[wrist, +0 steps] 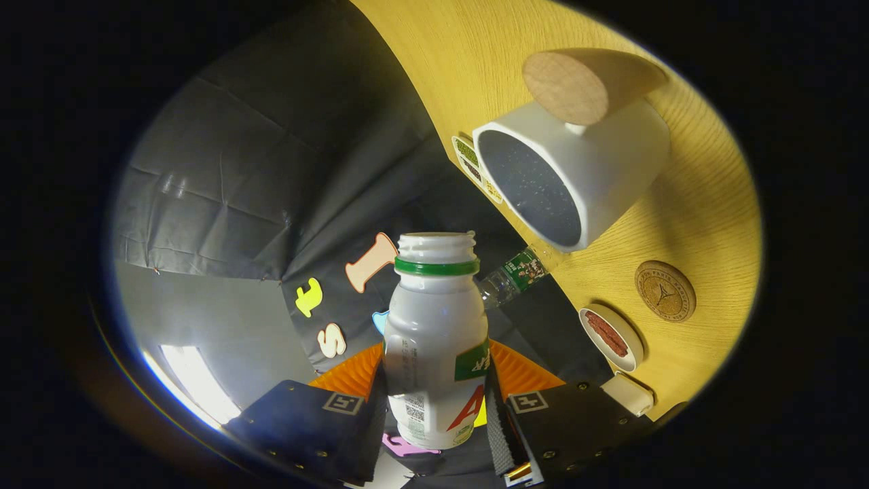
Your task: Take the bottle from table, then pour the juice into the cup, finally place the bottle on the coaster
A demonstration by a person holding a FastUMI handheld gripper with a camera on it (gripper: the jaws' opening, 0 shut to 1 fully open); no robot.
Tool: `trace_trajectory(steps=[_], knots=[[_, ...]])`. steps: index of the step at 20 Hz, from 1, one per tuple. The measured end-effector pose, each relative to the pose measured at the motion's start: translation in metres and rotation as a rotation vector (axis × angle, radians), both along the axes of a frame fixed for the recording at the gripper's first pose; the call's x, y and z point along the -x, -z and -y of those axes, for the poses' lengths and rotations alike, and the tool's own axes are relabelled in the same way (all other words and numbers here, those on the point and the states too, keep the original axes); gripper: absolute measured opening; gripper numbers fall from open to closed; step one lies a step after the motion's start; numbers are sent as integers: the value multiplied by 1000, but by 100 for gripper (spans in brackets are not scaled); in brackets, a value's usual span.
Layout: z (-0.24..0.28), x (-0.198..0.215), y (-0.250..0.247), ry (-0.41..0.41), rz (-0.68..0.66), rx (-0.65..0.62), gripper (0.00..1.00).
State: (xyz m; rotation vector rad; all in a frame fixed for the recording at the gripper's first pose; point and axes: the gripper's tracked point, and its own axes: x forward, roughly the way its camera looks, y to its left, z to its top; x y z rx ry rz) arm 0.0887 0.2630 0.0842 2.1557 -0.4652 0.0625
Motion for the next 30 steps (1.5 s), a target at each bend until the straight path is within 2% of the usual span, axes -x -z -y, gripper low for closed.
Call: trace_trajectory(steps=[10, 15, 22, 30], knots=[[-2, -2, 0, -3, -11, 8, 63], [-14, -3, 22, -1, -155, 217, 63], [-24, -7, 19, 28, -208, 417, 63], [-41, -15, 21, 38, -311, 748, 63]])
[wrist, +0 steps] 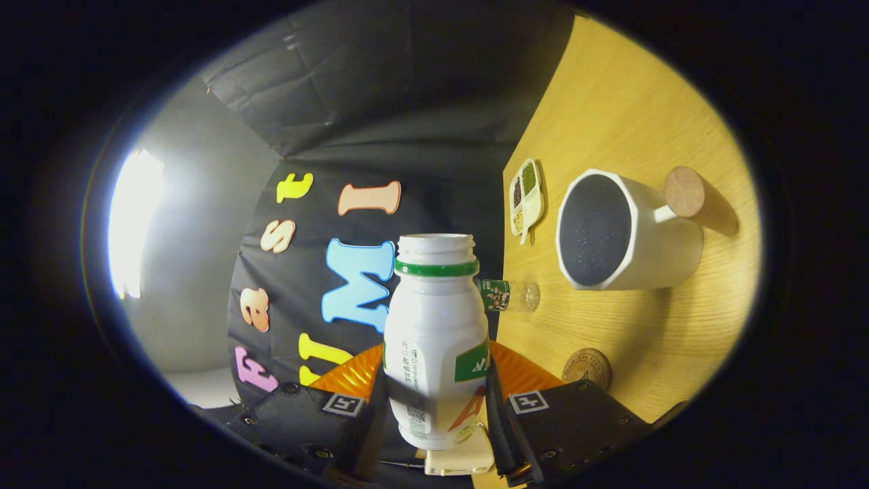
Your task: Take the bottle from table, then pour the juice into the cup, finally place the bottle on the coaster
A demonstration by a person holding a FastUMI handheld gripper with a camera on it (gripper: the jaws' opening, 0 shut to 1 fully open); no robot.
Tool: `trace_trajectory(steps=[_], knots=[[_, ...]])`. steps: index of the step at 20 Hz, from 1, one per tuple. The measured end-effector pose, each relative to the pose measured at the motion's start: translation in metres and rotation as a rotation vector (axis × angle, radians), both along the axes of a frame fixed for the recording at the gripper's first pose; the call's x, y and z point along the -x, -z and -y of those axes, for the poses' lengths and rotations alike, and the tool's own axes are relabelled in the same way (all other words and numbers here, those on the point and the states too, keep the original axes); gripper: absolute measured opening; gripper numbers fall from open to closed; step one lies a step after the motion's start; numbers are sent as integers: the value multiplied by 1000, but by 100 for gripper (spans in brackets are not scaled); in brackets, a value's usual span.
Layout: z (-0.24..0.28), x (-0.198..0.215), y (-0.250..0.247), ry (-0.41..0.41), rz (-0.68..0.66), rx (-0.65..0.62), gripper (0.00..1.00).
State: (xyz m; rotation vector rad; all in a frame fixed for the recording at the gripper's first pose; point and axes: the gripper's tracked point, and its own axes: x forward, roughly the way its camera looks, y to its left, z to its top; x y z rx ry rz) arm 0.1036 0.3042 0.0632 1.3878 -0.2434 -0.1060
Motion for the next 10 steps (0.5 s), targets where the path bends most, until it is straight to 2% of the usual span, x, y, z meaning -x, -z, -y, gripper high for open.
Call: trace_trajectory(steps=[10], knots=[[-38, -6, 16, -22, -109, 421, 63]])
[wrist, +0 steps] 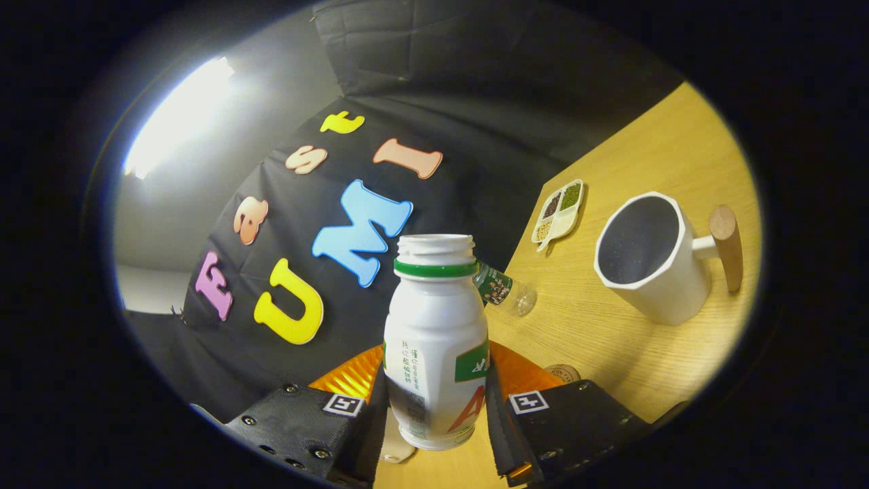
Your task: Take the bottle from table, then pour the juice into the cup, finally place the bottle on the coaster
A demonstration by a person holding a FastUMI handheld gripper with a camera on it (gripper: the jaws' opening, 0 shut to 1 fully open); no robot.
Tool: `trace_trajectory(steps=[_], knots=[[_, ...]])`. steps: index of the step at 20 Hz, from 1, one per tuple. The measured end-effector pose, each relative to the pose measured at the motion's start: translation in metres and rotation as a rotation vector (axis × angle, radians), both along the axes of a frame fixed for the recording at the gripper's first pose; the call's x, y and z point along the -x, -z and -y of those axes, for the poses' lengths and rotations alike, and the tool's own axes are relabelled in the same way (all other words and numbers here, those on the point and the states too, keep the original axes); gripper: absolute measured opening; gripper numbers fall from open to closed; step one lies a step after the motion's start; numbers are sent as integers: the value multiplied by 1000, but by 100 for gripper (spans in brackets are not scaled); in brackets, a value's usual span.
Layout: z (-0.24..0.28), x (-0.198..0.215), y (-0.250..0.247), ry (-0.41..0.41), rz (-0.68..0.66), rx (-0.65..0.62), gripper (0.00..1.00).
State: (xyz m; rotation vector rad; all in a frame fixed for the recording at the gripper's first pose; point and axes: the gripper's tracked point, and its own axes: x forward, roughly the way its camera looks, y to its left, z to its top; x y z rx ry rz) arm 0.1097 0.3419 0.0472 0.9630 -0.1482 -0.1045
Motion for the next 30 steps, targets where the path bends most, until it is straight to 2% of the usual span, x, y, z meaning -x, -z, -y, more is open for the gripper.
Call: trace_trajectory(steps=[8, 13, 22, 30], knots=[[-20, -26, 25, 3, -162, 449, 63], [-20, -34, 30, 45, -231, 686, 63], [-14, -45, 32, 114, -236, 898, 63], [-15, -63, 51, 76, -278, 970, 63]])
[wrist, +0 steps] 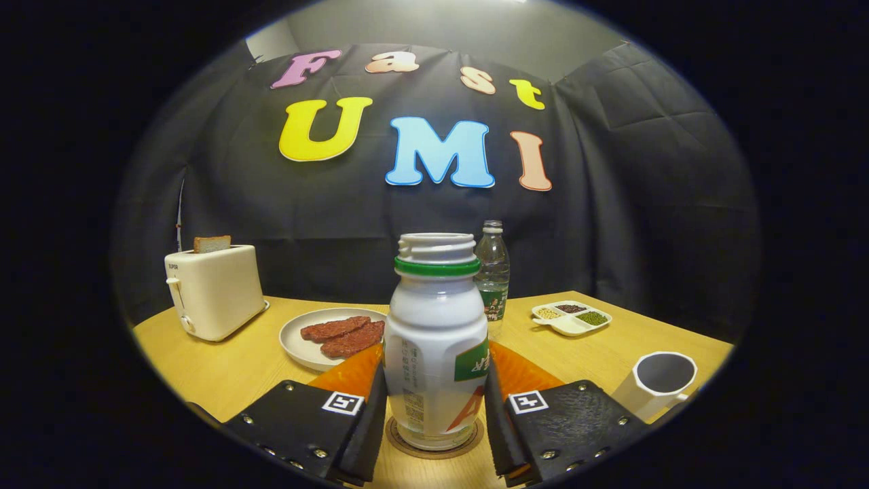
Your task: Take the bottle from table, then pour the juice into the cup, finally place the bottle on the coaster
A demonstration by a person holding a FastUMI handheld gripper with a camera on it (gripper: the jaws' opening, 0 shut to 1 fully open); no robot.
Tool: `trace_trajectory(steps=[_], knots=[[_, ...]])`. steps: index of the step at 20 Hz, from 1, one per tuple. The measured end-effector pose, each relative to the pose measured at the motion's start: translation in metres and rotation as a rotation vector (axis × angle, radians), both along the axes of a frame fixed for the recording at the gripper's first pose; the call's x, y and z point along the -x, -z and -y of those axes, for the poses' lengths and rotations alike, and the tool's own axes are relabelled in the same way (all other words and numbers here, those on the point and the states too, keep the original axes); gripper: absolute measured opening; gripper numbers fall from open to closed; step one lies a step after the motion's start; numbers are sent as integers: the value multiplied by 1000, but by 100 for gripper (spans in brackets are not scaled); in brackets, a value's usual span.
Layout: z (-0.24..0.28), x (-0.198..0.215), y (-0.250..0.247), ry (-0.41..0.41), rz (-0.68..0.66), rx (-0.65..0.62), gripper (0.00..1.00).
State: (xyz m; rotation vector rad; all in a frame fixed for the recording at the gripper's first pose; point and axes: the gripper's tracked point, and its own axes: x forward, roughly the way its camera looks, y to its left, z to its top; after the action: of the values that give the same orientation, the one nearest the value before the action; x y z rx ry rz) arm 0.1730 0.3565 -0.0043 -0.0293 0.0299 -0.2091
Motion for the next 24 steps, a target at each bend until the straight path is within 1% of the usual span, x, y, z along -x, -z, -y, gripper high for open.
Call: trace_trajectory(steps=[6, 16, 18, 21, 24], knots=[[2, -1, 3, -7, -4, -36, 63], [3, 0, 2, -18, 21, -51, 63], [4, 0, 2, -9, 24, -58, 64], [4, 1, 2, -8, 24, -61, 68], [6, 1, 3, -8, 21, -75, 69]])
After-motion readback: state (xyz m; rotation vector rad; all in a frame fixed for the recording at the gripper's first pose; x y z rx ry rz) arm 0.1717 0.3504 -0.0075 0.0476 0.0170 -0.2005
